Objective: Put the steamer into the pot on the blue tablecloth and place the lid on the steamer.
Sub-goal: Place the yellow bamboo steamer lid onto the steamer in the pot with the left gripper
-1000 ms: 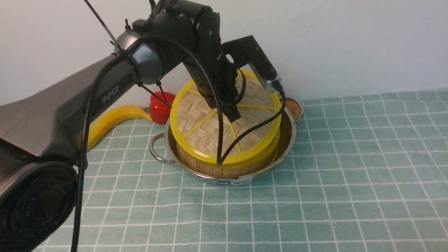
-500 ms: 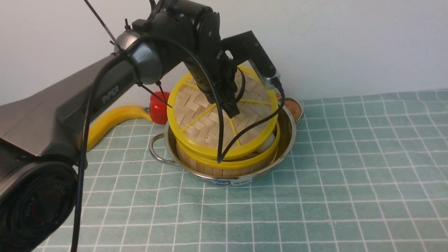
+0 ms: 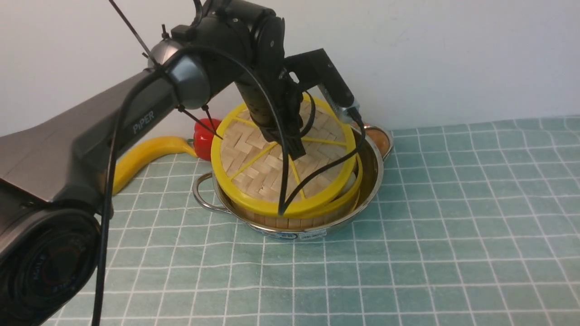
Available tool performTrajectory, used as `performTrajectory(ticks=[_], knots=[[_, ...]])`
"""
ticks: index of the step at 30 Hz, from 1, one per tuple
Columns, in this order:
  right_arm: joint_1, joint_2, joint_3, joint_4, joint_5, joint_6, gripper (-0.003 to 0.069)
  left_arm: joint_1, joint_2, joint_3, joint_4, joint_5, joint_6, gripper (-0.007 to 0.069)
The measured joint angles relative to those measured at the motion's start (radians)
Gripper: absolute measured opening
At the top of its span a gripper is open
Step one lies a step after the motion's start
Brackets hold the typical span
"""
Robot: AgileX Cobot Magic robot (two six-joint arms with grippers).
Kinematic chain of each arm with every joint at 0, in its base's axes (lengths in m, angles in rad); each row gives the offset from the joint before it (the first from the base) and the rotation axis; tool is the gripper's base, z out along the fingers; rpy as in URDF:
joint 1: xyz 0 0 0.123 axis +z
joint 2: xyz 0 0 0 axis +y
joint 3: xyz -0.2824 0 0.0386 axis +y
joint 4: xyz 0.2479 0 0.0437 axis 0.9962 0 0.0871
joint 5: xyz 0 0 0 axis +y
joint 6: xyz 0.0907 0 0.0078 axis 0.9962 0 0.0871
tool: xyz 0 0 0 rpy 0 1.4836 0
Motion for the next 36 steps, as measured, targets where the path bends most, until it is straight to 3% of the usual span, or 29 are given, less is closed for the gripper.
performTrajectory(ticks=[8, 36], knots=[[0.000, 0.000, 0.000, 0.000, 0.000, 0.000, 0.0240, 0.000, 0.008, 0.000, -0.063, -0.026, 0.067, 0.0123], [0.000, 0.000, 0.000, 0.000, 0.000, 0.000, 0.0240, 0.000, 0.030, -0.037, -0.033, -0.022, 0.045, 0.0123]])
